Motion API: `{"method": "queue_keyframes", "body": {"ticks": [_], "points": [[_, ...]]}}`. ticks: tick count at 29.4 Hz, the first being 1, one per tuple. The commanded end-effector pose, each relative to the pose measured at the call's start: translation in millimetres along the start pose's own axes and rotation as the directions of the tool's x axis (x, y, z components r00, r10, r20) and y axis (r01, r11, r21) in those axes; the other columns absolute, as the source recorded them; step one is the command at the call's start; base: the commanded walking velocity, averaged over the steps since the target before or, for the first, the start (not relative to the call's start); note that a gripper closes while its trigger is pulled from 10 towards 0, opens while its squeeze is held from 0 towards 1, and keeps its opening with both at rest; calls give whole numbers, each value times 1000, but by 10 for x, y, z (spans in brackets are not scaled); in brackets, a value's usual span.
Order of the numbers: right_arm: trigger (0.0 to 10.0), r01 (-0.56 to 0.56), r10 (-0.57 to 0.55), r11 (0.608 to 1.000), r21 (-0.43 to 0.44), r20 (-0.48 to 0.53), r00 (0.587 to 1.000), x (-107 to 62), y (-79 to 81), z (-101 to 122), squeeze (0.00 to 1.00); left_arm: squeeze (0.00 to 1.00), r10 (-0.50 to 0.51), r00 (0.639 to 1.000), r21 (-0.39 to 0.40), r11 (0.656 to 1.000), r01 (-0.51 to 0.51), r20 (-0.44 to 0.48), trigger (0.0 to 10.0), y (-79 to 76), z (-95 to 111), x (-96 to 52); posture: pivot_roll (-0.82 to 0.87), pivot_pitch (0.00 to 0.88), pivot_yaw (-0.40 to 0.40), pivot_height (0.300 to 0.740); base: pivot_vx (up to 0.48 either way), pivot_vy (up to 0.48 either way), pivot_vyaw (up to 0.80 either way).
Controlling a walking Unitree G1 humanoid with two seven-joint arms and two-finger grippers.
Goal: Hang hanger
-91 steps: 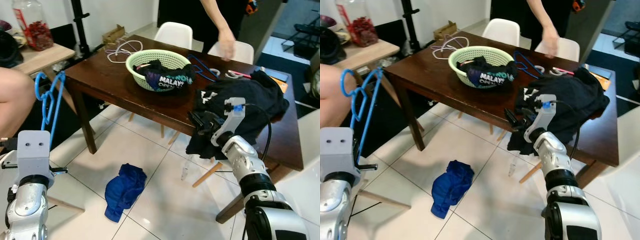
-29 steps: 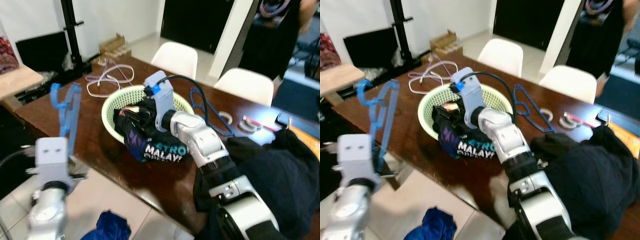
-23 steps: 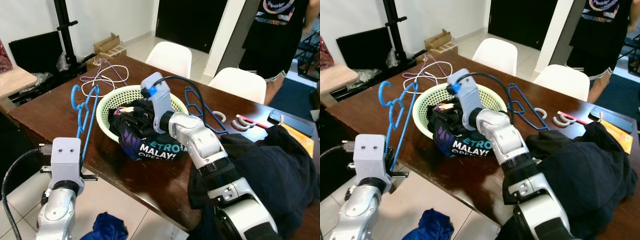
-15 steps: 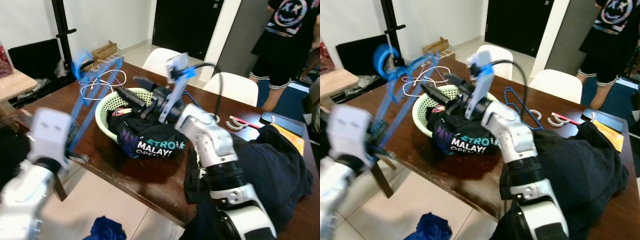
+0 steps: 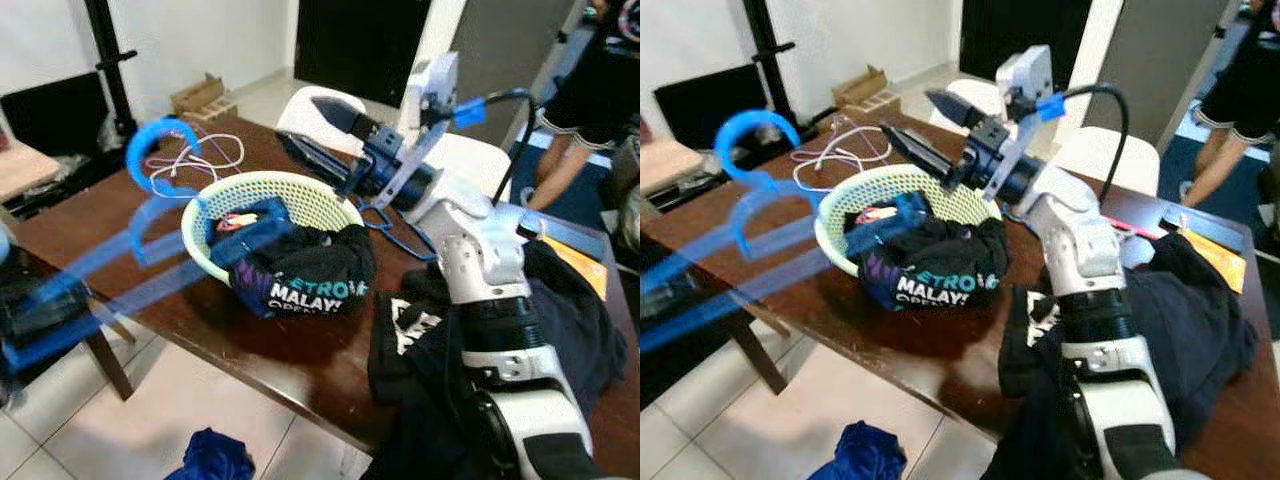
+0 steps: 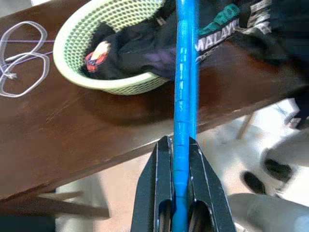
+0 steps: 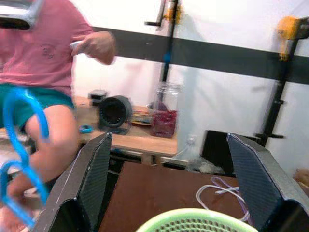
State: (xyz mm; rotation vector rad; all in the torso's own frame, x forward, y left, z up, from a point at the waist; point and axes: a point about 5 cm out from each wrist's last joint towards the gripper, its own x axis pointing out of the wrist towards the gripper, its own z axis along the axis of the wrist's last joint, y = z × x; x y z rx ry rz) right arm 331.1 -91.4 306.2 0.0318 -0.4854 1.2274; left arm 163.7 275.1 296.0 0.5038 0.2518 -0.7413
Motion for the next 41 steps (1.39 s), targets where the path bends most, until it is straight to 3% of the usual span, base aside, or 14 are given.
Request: {"method": "queue_keyframes", "body": {"ticks": [1, 2, 3, 5, 6, 7, 9, 14, 20, 23, 24, 27, 28, 41], "points": [[10000, -179, 179, 984, -10, -1, 984, -18, 170, 46, 0, 0, -96, 995, -18, 995, 97, 6, 10000, 13, 58, 7, 255, 0, -94, 740, 0, 0, 0], [10000, -179, 179, 984, -10, -1, 984, -18, 170, 46, 0, 0, -96, 995, -18, 995, 97, 6, 10000, 13, 58, 7, 255, 0, -94, 740, 0, 0, 0], [10000, -300, 300, 954, -8, -25, 954, -20, 307, 37, 0, 0, -170, 985, -20, 985, 170, 15, 10000, -18, 98, 48, 246, 0, -89, 740, 0, 0, 0], [10000, -300, 300, 954, -8, -25, 954, -20, 307, 37, 0, 0, -170, 985, -20, 985, 170, 15, 10000, -18, 98, 48, 246, 0, -89, 740, 0, 0, 0], [10000, -521, 520, 853, 20, -112, 847, -24, 587, -26, 0, 0, -296, 955, 14, 955, 296, 7, 10000, -95, 175, 173, 240, 0, -83, 740, 0, 0, 0], [10000, -521, 520, 853, 20, -112, 847, -24, 587, -26, 0, 0, -296, 955, 14, 955, 296, 7, 10000, -95, 175, 173, 240, 0, -83, 740, 0, 0, 0], [10000, -635, 635, 770, 63, -177, 752, -62, 723, -79, 0, 0, -362, 932, 38, 931, 362, -19, 10000, -134, 208, 213, 241, 0, -80, 740, 0, 0, 0], [10000, -663, 658, 746, 66, -227, 718, -83, 733, -109, 0, 0, -392, 919, 47, 918, 394, -36, 10000, -152, 224, 212, 243, 0, -82, 740, 0, 0, 0], [10000, -703, 652, 709, 56, -430, 624, -141, 719, -264, 0, 0, -454, 887, 57, 887, 459, -80, 10000, -230, 220, 266, 247, 0, -83, 740, 0, 0, 0], [10000, -682, 604, 730, 39, -504, 617, -148, 659, -329, 0, 0, -462, 882, 61, 881, 468, -90, 10000, -251, 220, 286, 247, 0, -83, 740, 0, 0, 0], [6863, -667, 577, 745, 29, -530, 622, -146, 613, -349, 0, 0, -461, 882, 69, 881, 468, -97, 10000, -258, 221, 293, 248, 0, -92, 740, 0, 0, 0], [6863, -657, 560, 754, 23, -546, 623, -145, 582, -360, 0, 0, -460, 882, 75, 880, 468, -101, 10000, -262, 222, 297, 248, 0, -92, 740, 0, 0, 0], [0, -654, 555, 756, 20, -550, 624, -154, 556, -348, 0, 0, -460, 882, 77, 880, 468, -104, 10000, -267, 219, 299, 247, 0, -95, 740, 0, 0, 0], [0, -699, 634, 713, 56, -477, 609, -224, 558, -197, 0, 0, -458, 883, 85, 880, 467, -104, 10000, -266, 230, 287, 241, 0, -101, 740, 0, 0, 0]]}}
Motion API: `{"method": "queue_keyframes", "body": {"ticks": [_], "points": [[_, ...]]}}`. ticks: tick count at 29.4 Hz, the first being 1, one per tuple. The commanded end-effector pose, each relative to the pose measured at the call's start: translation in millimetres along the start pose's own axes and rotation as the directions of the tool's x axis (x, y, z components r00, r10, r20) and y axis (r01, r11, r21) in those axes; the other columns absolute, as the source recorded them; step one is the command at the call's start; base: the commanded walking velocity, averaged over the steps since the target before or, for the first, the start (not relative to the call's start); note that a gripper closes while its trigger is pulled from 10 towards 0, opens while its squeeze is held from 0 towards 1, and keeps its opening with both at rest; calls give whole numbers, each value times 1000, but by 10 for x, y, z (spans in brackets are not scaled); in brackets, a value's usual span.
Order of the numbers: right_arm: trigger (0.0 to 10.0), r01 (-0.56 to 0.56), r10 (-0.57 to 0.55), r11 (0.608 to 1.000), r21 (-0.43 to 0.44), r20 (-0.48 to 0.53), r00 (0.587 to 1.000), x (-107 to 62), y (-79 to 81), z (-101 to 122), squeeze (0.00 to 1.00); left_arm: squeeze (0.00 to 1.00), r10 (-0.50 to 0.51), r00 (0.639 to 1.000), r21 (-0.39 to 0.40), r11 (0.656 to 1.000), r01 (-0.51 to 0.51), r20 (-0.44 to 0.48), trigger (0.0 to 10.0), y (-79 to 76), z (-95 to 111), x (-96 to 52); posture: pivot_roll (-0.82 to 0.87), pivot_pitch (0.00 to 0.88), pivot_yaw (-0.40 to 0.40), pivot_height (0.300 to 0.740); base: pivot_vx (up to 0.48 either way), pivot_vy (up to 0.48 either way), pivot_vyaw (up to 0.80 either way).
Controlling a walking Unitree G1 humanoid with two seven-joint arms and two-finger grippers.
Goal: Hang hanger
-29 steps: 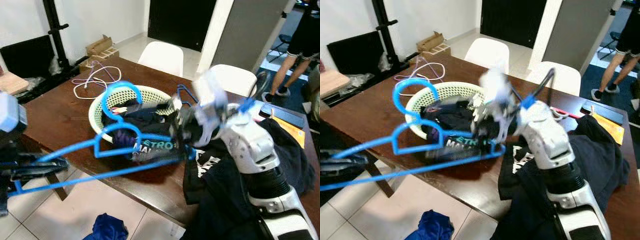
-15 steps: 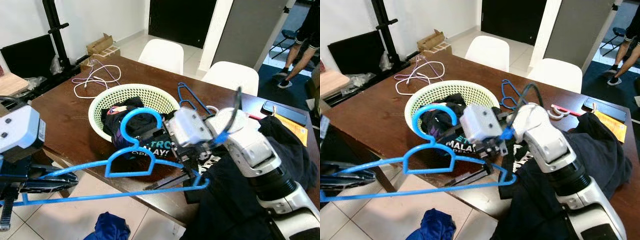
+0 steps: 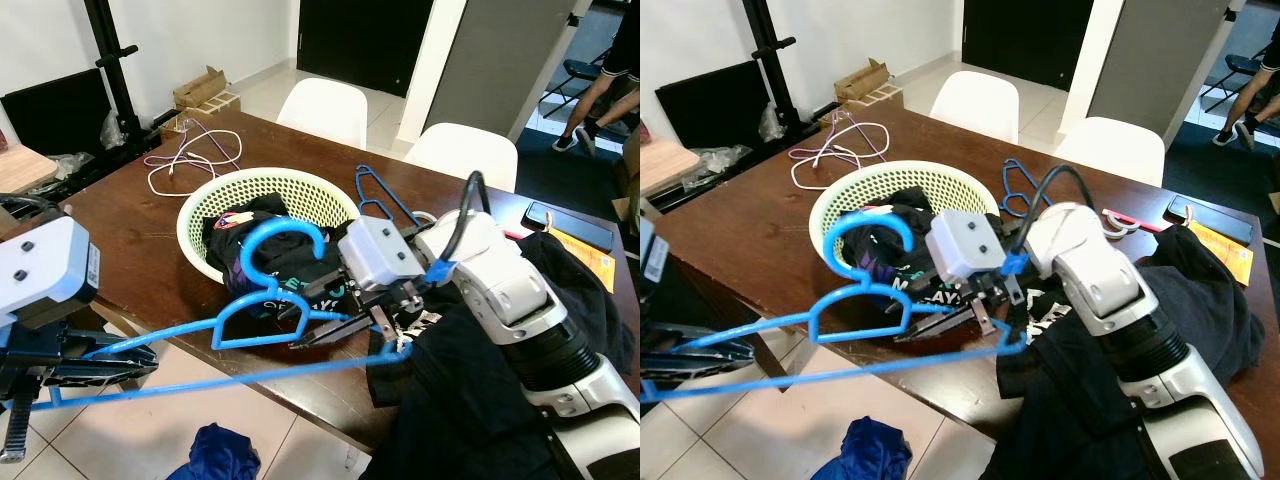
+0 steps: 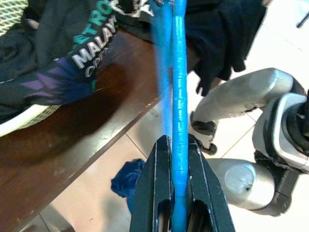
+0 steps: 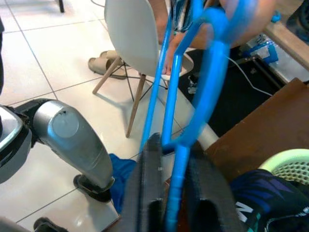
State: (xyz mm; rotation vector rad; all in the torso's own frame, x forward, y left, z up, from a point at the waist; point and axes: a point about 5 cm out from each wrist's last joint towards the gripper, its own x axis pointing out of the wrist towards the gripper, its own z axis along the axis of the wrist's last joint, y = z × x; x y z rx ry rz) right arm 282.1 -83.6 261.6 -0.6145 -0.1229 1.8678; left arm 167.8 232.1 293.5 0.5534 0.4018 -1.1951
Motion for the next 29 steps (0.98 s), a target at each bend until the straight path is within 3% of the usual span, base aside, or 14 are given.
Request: {"method": "queue_keyframes", "body": {"ticks": [1, 6, 7, 8, 9, 17, 19, 22, 25, 27, 29], "points": [[0, -6, 6, 1000, -12, 7, 1000, -42, -5, 44, 0, 0, -16, 999, 20, 1000, 17, -28, 10000, -14, 28, 4, 241, 0, -101, 740, 0, 0, 0], [0, -21, 21, 1000, -2, 58, 998, -76, -11, 76, 0, 0, -14, 1000, 24, 1000, 14, -22, 10000, -13, 27, -10, 243, 0, -104, 740, 0, 0, 0], [0, -27, 27, 1000, 3, 81, 996, -82, -10, 87, 0, 769, -27, 1000, 17, 999, 27, -3, 10000, -22, 28, -23, 244, 0, -103, 740, 0, 0, 0], [0, -27, 27, 1000, 3, 81, 996, -82, -10, 87, 0, 769, -27, 1000, 17, 999, 27, -3, 10000, -22, 28, -23, 244, 0, -103, 740, 0, 0, 0], [0, -29, 29, 1000, 5, 87, 996, -83, -9, 89, 0, 1000, -40, 999, 2, 999, 40, 18, 10000, -31, 33, -29, 244, 0, -103, 740, 0, 0, 0], [0, 12, -14, 1000, 26, 84, 996, -46, -44, 13, 0, 1000, -13, 998, -35, 999, 16, 66, 10000, 4, -3, -50, 242, 0, -101, 740, 0, 0, 0], [0, 107, -108, 994, 38, 34, 994, -38, -119, -101, 0, 1000, 138, 985, -7, 990, -138, 106, 10000, 148, 15, -155, 235, 0, -96, 740, 0, 0, 0], [0, 150, -151, 988, 43, 4, 989, -34, -150, -162, 0, 1000, 214, 967, 7, 976, -217, 139, 10000, 218, 55, -231, 235, 0, -96, 740, 0, 0, 0], [0, 208, -205, 975, 71, -47, 978, -13, -148, -303, 0, 1000, 378, 894, 29, 918, -396, 241, 10000, 311, 215, -535, 235, 0, -99, 740, 0, 0, 0], [0, 208, -205, 975, 71, -47, 978, -13, -148, -303, 0, 1000, 378, 894, 29, 918, -396, 241, 10000, 311, 215, -535, 235, 0, -99, 740, 0, 0, 0], [0, 279, -279, 952, 123, -15, 960, -50, -176, -354, 0, 1000, 375, 911, 1, 925, -381, 174, 10000, 186, 86, -704, 240, 0, -101, 740, 0, 0, 0]]}}
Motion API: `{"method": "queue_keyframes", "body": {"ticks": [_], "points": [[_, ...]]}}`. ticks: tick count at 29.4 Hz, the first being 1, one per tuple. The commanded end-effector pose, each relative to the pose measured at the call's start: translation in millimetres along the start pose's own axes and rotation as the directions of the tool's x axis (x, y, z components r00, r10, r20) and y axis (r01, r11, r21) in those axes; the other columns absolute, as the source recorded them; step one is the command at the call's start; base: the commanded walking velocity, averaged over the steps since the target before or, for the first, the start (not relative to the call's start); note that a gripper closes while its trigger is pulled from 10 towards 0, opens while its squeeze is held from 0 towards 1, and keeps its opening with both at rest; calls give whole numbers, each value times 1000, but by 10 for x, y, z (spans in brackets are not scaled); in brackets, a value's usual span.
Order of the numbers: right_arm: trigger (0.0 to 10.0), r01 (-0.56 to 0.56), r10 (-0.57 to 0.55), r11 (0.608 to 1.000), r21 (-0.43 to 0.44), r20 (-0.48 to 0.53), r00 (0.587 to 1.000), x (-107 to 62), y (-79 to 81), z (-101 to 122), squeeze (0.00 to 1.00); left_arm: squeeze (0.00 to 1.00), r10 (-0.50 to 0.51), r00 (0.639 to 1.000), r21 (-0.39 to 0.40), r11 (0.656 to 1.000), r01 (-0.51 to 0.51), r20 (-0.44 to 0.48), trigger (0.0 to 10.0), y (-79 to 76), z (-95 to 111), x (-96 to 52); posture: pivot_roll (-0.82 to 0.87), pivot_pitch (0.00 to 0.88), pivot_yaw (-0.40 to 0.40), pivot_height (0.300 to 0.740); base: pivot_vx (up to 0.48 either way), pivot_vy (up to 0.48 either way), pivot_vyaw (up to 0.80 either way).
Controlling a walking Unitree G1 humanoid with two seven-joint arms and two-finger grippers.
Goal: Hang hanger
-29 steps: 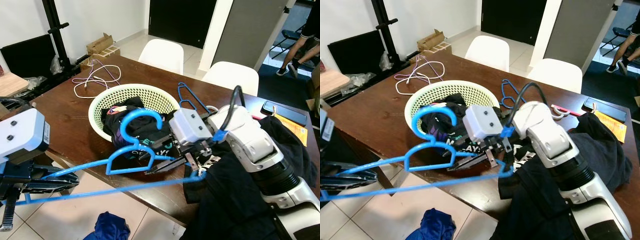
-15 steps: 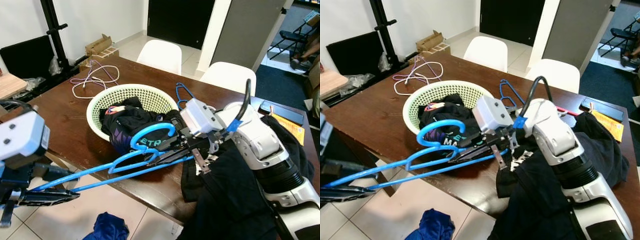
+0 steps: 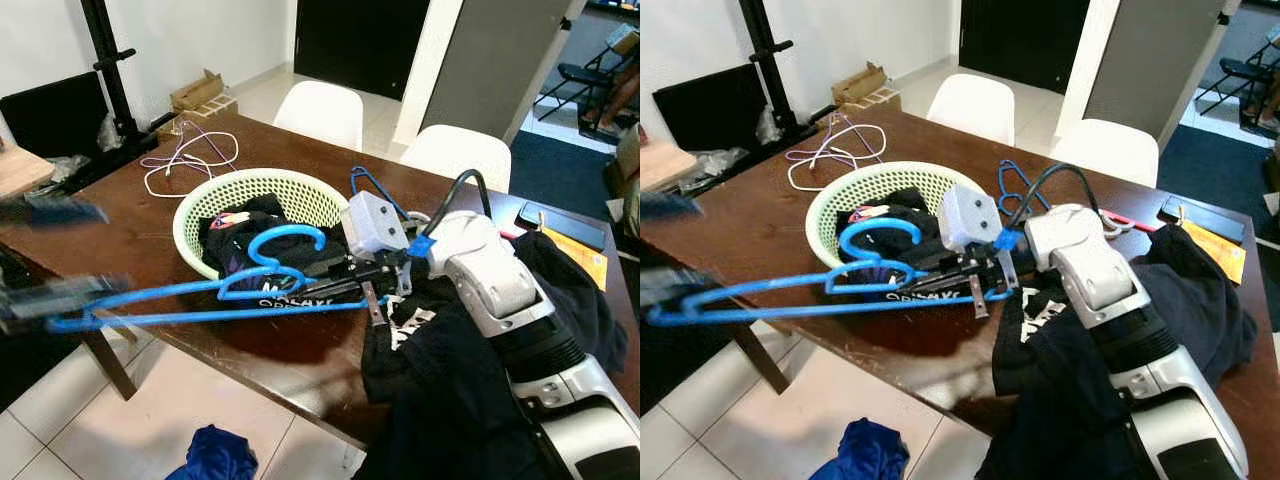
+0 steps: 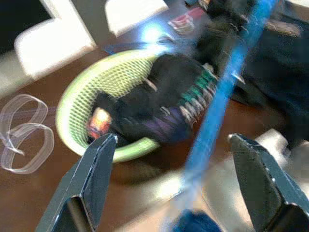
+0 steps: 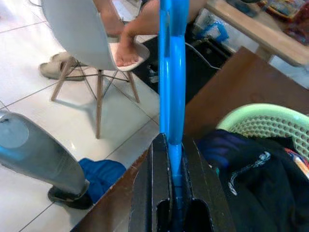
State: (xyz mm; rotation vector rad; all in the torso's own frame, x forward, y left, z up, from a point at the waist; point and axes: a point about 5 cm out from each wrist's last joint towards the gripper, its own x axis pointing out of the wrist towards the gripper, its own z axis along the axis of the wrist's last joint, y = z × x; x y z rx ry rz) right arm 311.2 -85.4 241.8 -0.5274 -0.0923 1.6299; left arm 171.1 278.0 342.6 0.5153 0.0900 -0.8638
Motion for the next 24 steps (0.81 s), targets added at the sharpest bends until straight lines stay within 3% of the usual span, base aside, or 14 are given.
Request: {"method": "queue_keyframes", "body": {"ticks": [1, 5, 8, 11, 13, 14, 16, 17, 18, 19, 20, 21, 22, 24], "points": [[0, 45, -46, 998, 34, 17, 999, -26, -20, -43, 0, 1000, -10, 1000, -1, 1000, 10, -27, 10000, -20, -11, -108, 240, 0, -101, 740, 0, 0, 0], [0, 76, -79, 995, 57, 45, 996, -45, -48, -46, 0, 1000, -13, 998, -20, 1000, 11, -56, 10000, -35, -54, -171, 240, 0, -101, 740, 0, 0, 0], [0, 366, -431, 895, 255, 282, 857, -233, -380, 68, 0, 1000, 188, 968, -60, 982, -180, 166, 10000, 177, 65, -482, 240, 0, -99, 740, 0, 0, 0], [0, 442, -533, 837, 321, 298, 792, -299, -466, 47, 0, 1000, 283, 925, -77, 959, -272, 252, 10000, 275, 113, -573, 237, 0, -97, 740, 0, 0, 0], [0, 609, -722, 681, 407, 231, 653, -455, -604, -85, 0, 1000, 521, 771, -139, 850, -508, 365, 10000, 508, 178, -749, 226, 0, -96, 740, 0, 0, 0], [0, 609, -722, 681, 407, 231, 653, -455, -604, -85, 0, 1000, 521, 771, -139, 850, -508, 365, 10000, 508, 178, -749, 226, 0, -96, 740, 0, 0, 0], [0, 717, -847, 514, 470, 149, 510, -628, -689, -209, 0, 1000, 697, 603, -193, 701, -686, 390, 10000, 673, 209, -879, 226, 0, -96, 740, 0, 0, 0], [0, 717, -847, 514, 470, 149, 510, -628, -689, -209, 0, 1000, 697, 603, -193, 701, -686, 390, 10000, 673, 209, -879, 226, 0, -96, 740, 0, 0, 0], [1922, 765, -899, 416, 492, 95, 428, -732, -722, -276, 0, 1000, 761, 524, -194, 621, -760, 382, 10000, 735, 218, -932, 224, 0, -98, 740, 0, 0, 0], [1922, 765, -899, 416, 492, 95, 428, -732, -722, -276, 0, 1000, 761, 524, -194, 621, -760, 382, 10000, 735, 218, -932, 224, 0, -98, 740, 0, 0, 0], [10000, 821, -941, 303, 483, 15, 339, -846, -737, -370, 0, 1000, 815, 441, -208, 538, -816, 376, 10000, 793, 211, -960, 224, 0, -98, 740, 0, 0, 0], [10000, 866, -971, 166, 471, -76, 227, -989, -734, -486, 0, 0, 852, 380, -194, 467, -862, 361, 10000, 842, 180, -928, 217, 0, -98, 740, 0, 0, 0], [10000, 866, -971, 166, 471, -76, 227, -989, -734, -486, 0, 0, 852, 380, -194, 467, -862, 361, 10000, 842, 180, -928, 217, 0, -98, 740, 0, 0, 0], [10000, 892, -981, 63, 447, -139, 138, -1104, -713, -571, 0, 0, 871, 347, -178, 425, -888, 348, 10000, 867, 142, -871, 217, 0, -98, 740, 0, 0, 0]]}}
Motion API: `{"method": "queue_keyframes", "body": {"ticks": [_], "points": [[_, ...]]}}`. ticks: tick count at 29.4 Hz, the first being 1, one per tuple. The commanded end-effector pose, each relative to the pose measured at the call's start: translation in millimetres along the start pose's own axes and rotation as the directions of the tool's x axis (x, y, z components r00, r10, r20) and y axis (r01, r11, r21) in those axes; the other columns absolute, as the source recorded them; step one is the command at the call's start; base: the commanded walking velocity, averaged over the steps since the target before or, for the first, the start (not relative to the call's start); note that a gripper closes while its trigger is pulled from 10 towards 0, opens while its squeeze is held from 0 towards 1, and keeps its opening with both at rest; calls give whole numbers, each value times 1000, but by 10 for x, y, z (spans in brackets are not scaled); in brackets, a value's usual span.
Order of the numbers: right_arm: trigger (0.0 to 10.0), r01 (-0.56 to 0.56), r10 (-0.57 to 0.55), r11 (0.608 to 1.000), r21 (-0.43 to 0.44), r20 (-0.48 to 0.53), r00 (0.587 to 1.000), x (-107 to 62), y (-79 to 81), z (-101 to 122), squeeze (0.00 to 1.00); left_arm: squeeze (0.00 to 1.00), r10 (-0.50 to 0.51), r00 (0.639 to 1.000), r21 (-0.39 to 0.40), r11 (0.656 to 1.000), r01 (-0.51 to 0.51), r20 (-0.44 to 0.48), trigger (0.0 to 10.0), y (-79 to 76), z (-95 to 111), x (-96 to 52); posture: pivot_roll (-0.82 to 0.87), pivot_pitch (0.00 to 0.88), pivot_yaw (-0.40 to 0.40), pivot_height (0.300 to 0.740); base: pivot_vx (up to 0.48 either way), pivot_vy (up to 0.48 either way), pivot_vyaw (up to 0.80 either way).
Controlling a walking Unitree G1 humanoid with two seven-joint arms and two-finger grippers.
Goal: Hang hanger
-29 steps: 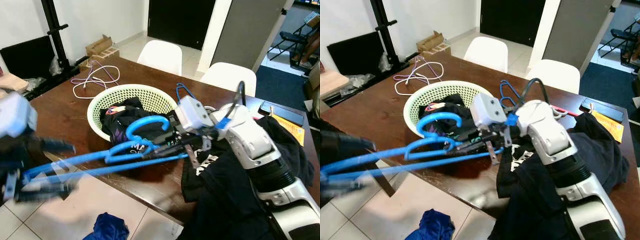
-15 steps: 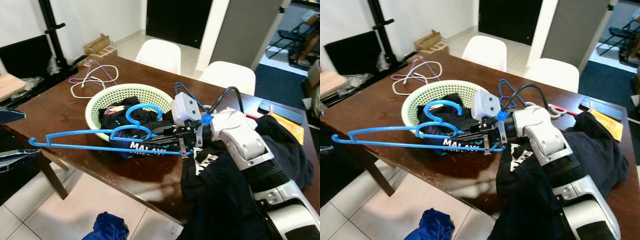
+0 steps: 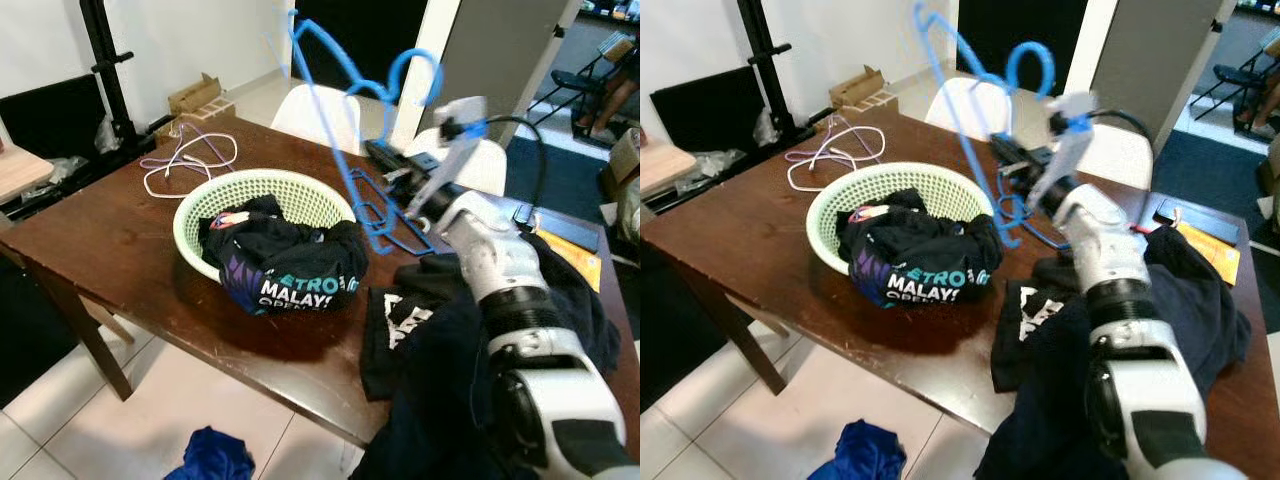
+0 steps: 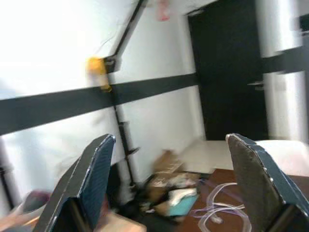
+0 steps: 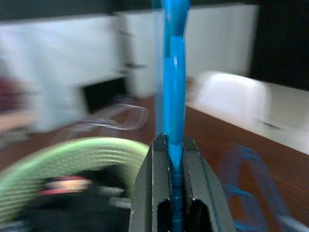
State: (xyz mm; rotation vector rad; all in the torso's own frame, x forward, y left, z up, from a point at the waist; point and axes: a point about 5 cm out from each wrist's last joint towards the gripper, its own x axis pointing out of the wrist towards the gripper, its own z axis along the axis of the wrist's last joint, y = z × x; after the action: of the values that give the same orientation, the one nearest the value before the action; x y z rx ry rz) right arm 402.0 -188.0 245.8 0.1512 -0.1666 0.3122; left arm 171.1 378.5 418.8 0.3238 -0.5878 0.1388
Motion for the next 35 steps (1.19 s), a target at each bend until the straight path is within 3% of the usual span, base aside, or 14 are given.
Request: {"method": "queue_keyframes", "body": {"ticks": [1, 3, 6, 9, 10, 15, 16, 17, 18, 20, 22, 23, 26, 35], "points": [[10000, 181, -181, 983, -23, 6, 984, -64, -236, 9, 0, 0, 33, 999, 45, 998, -32, -30, 10000, -110, -163, 55, 211, 0, -99, 740, 0, 0, 0], [10000, 396, -395, 918, -22, 25, 918, -236, -579, 33, 0, 0, 44, 997, 92, 995, -38, -63, 10000, -326, -368, 93, 203, 0, -99, 740, 0, 0, 0], [10000, 472, -471, 881, -15, 39, 881, -313, -709, 64, 0, 0, 57, 996, 101, 994, -50, -70, 10000, -395, -445, 105, 199, 0, -98, 740, 0, 0, 0], [10000, 704, -691, 708, -56, 148, 708, -664, -1172, 335, 0, 0, 128, 981, 143, 984, -107, -148, 10000, -572, -807, 93, 184, 0, -96, 740, 0, 0, 0], [10000, 704, -691, 708, -56, 148, 708, -664, -1172, 335, 0, 0, 128, 981, 143, 984, -107, -148, 10000, -572, -807, 93, 184, 0, -96, 740, 0, 0, 0], [10000, 798, -763, 547, -252, 241, 599, -919, -1423, 563, 0, 0, 100, 978, 117, 990, -80, -184, 10000, -815, -1043, 86, 161, 0, -92, 740, 0, 0, 0], [10000, 798, -763, 547, -252, 241, 599, -919, -1423, 563, 0, 0, 100, 978, 117, 990, -80, -184, 10000, -815, -1043, 86, 161, 0, -92, 740, 0, 0, 0], [10000, 815, -789, 466, -344, 257, 559, -1020, -1516, 603, 0, 0, 60, 980, 57, 997, -50, -190, 10000, -963, -1127, 93, 155, 0, -94, 740, 0, 0, 0], [10000, 793, -800, 452, -408, 208, 563, -1091, -1574, 503, 0, 0, -34, 978, -19, 999, 30, -204, 10000, -1176, -1233, 93, 145, 0, -91, 740, 0, 0, 0], [10000, 774, -806, 454, -442, 167, 568, -1134, -1605, 421, 0, 0, -99, 973, -69, 994, 86, -208, 10000, -1321, -1293, 87, 145, 0, -91, 740, 0, 0, 0], [10000, 672, -729, 606, -426, 39, 683, -1039, -1456, 63, 0, 0, -233, 948, -142, 968, 206, -215, 10000, -1591, -1384, 58, 131, 0, -88, 740, 0, 0, -400], [10000, 672, -729, 606, -426, 39, 683, -1039, -1456, 63, 0, 0, -233, 948, -142, 968, 206, -215, 10000, -1591, -1384, 58, 131, 0, -88, 740, 0, 0, -800], [10000, 551, -586, 797, -247, -96, 805, -873, -1054, -488, 0, 0, -330, 927, -258, 925, 279, -181, 10000, -1851, -1413, 54, 109, 1, -77, 740, 0, 0, -800], [10000, 430, -448, 893, -132, -176, 876, -772, -624, -881, 0, 0, -316, 933, -185, 941, 284, -172, 10000, -1909, -1363, 144, 104, 11, -76, 740, 0, 0, -711]]}}
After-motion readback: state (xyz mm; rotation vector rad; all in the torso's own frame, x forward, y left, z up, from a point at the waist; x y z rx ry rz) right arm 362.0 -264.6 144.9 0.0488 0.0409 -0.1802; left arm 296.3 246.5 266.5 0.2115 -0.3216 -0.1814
